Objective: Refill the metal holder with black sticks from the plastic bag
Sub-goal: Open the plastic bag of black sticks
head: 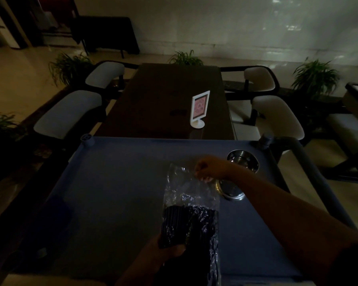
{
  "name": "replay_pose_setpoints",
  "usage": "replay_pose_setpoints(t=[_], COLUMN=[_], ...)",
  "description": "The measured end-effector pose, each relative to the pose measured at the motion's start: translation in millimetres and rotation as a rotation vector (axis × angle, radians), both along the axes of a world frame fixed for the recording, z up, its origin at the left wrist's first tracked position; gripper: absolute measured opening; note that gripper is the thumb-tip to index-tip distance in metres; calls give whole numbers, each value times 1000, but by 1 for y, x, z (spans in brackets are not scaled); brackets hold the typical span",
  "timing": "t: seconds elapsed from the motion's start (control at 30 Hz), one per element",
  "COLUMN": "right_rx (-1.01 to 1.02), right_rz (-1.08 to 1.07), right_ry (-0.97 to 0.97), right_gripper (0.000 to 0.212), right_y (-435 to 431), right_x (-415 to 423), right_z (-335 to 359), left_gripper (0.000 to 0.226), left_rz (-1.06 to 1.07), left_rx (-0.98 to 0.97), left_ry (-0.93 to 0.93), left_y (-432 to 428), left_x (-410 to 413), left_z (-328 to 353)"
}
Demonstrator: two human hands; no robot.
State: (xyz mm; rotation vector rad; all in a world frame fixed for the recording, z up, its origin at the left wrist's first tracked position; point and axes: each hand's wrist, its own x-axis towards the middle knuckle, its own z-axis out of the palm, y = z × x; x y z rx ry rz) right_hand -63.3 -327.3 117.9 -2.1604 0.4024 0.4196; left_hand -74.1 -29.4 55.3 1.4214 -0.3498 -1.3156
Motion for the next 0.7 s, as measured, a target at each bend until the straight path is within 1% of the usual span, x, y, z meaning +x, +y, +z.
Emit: replay_pose_setpoints(t=[0.03, 0.1, 0.13, 0.23, 0.27, 0.33, 0.4, 0.47, 0.5, 0.6, 0.67, 0.7], right_rx=[-5, -89, -137, -180, -188, -153, -108, -144, -176, -228, -251, -256], right_rz=[-16, -71, -128, -350, -398, -463, -509, -524, -503, -436, -446, -446], right_ry=[-41, -169, -233, -376, -421, -473, -490, -501, -492, -465, -472, -480], right_gripper=[20, 20, 23, 41, 41, 37, 41, 47, 50, 54, 54, 58], right_y=[0, 2, 3, 11, 14, 22, 33, 46, 53, 71, 82, 88], right_x=[-3, -13, -20, -50, -62, -85, -107, -127, -136, -159, -169, -172], right_z=[2, 6, 7, 10, 9, 5, -1, -10, -15, -31, -39, -41], left_gripper=[64, 59, 61, 73, 76, 77, 79, 82, 77, 50, 34, 29], left_rz=[13, 43, 62, 122, 146, 171, 203, 249, 263, 265, 259, 258], left_rx=[2, 20, 21, 33, 40, 28, 27, 49, 51, 15, -23, -40], left_ry=[16, 39, 46, 87, 120, 166, 167, 143, 139, 181, 217, 231], left_y=[0, 0, 0, -1, -1, -3, -7, -13, -15, -23, -27, -29], left_x=[0, 1, 3, 6, 8, 11, 14, 18, 19, 21, 22, 23], left_z=[-1, -2, -2, -3, -3, -2, 1, 4, 4, 7, 9, 10])
